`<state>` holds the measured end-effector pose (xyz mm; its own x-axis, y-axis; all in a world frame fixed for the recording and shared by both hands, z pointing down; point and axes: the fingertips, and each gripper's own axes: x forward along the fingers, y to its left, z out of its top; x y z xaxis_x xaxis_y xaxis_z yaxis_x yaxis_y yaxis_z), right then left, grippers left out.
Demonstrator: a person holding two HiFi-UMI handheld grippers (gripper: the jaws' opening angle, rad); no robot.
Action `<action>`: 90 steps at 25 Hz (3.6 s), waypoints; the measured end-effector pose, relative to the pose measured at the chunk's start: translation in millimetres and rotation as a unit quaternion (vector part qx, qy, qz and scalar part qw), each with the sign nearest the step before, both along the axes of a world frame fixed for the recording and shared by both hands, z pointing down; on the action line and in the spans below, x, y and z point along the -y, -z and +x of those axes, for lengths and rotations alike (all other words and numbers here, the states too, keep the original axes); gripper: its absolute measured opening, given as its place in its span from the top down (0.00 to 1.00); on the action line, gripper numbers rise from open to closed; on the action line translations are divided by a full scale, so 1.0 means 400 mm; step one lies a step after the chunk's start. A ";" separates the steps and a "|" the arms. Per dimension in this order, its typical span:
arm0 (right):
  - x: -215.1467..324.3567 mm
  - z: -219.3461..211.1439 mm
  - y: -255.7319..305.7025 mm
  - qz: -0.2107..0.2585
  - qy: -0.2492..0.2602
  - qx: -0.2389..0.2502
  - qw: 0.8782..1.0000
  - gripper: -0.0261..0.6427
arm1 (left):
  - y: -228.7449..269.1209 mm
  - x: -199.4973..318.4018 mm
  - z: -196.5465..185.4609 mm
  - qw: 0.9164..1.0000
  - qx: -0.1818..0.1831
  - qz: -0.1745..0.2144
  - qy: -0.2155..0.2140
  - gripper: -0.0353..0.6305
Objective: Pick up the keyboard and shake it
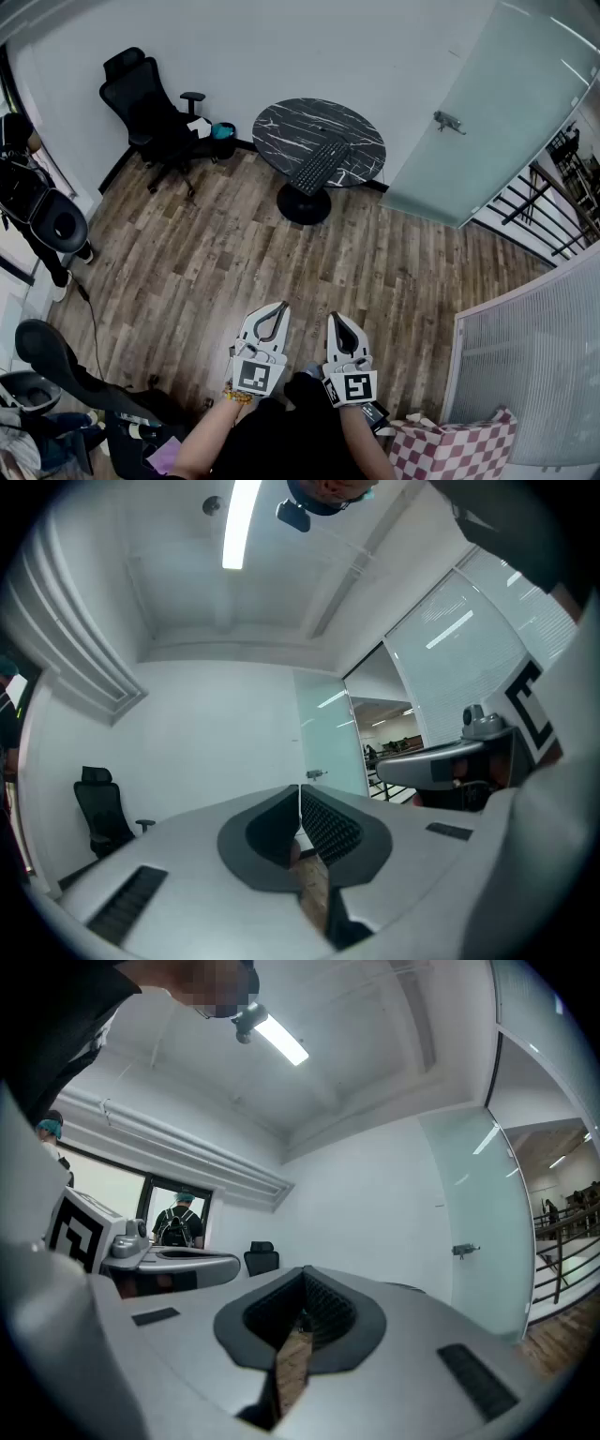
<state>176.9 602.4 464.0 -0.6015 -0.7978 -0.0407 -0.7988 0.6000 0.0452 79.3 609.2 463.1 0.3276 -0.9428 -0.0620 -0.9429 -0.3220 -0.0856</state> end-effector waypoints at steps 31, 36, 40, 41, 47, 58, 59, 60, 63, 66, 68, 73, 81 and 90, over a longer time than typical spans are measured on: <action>0.978 -0.127 -0.130 -0.071 0.036 -0.015 0.997 0.90 | -0.072 0.945 -0.122 0.998 0.031 -0.044 0.034 0.92; 1.114 -0.148 -0.151 -0.035 0.014 -0.087 0.995 0.90 | -0.119 1.091 -0.150 0.998 0.023 -0.048 0.023 0.92; 1.265 -0.176 -0.168 -0.029 -0.016 -0.100 0.994 0.90 | -0.177 1.228 -0.183 0.998 0.023 -0.064 -0.004 0.92; 1.307 -0.185 -0.174 -0.033 -0.019 -0.104 0.994 0.90 | -0.185 1.265 -0.189 0.997 0.027 -0.066 -0.017 0.92; 1.533 -0.228 -0.282 -0.132 -0.006 -0.104 0.986 0.90 | -0.185 1.495 -0.255 0.993 0.042 -0.065 -0.093 0.92; 1.688 -0.251 -0.608 -0.367 0.000 0.000 0.930 0.64 | -0.213 1.754 -0.341 0.985 0.076 -0.076 -0.138 0.92; 1.691 -0.248 -0.643 -0.389 0.001 0.011 0.921 0.63 | -0.217 1.758 -0.344 0.985 0.078 -0.078 -0.135 0.92; 1.697 -0.246 -0.679 -0.409 -0.001 0.018 0.912 0.61 | -0.224 1.765 -0.349 0.985 0.081 -0.080 -0.131 0.92; 1.709 -0.231 -0.769 -0.452 -0.023 0.021 0.891 0.60 | -0.251 1.781 -0.352 0.985 0.087 -0.095 -0.115 0.92; 1.693 -0.224 -0.847 -0.506 -0.046 0.086 0.857 0.58 | -0.275 1.771 -0.348 0.984 0.081 -0.122 -0.101 0.92; 1.684 -0.222 -0.890 -0.533 -0.053 0.128 0.835 0.58 | -0.288 1.771 -0.341 0.983 0.089 -0.131 -0.097 0.92; 1.656 -0.245 -0.934 -0.574 -0.033 0.223 0.787 0.55 | -0.302 1.767 -0.327 0.980 0.099 -0.148 -0.092 0.92; 1.615 -0.300 -1.011 -0.600 -0.005 0.271 0.753 0.55 | -0.307 1.768 -0.345 0.977 0.125 -0.152 -0.089 0.92; 1.666 -0.347 -1.014 -0.587 -0.003 0.355 0.727 0.55 | -0.315 1.756 -0.387 0.976 0.134 -0.156 -0.077 0.92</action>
<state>38.1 -64.0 869.6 -0.7581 -0.5356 0.3720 -0.3726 -0.1123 -0.9212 -75.4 -93.1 589.2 0.4308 -0.8406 0.3283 -0.8388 -0.5072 -0.1980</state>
